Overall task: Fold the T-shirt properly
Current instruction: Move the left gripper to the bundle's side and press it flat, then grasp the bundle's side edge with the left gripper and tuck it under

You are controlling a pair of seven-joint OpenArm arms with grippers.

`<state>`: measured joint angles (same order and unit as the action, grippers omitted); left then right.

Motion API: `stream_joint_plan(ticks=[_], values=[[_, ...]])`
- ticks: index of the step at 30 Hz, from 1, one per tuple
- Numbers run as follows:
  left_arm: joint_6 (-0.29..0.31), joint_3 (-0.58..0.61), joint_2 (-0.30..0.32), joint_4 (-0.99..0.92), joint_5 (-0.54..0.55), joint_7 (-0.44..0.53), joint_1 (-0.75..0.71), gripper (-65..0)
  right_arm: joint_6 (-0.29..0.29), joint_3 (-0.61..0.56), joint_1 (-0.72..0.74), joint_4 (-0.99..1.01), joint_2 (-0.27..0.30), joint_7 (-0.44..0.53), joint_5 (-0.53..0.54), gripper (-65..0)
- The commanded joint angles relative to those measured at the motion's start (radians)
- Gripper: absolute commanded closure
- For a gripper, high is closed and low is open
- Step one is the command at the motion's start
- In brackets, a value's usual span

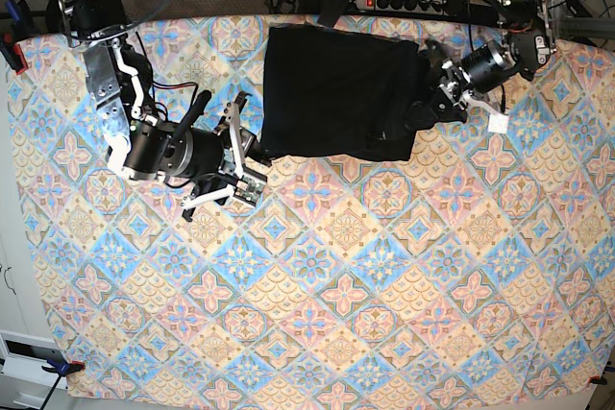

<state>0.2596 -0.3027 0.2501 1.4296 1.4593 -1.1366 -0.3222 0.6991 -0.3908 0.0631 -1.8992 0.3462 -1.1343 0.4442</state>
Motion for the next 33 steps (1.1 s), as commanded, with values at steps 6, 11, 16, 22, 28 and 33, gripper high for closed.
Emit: stream_joint_plan(ticks=[6,11,16,22,28,33], values=[[0.008,0.004,-0.033,0.009,0.024,0.005,0.044,-39.8,-0.001,0.006,0.017,-0.016,0.003,0.020,0.008,-19.2],[0.008,0.003,-0.065,-0.103,0.017,0.005,0.108,-39.8,-0.001,0.006,0.017,-0.016,0.003,0.020,0.008,-19.2],[0.008,0.004,-0.090,-0.155,0.014,0.003,0.142,-39.8,-0.001,0.008,0.016,-0.016,0.003,0.020,0.009,-19.2],[0.008,0.004,-0.090,-0.155,0.014,0.005,0.185,-32.1,-0.001,0.010,0.016,-0.016,0.003,0.020,0.009,-19.2],[0.010,0.000,-0.090,-0.155,-0.010,0.005,0.222,0.0,-0.001,0.008,0.016,-0.016,0.001,0.020,0.009,-19.2],[0.010,-0.002,-0.081,-0.149,-0.015,0.005,0.243,0.0,-0.001,0.011,0.016,-0.016,0.001,0.020,0.009,-19.2]])
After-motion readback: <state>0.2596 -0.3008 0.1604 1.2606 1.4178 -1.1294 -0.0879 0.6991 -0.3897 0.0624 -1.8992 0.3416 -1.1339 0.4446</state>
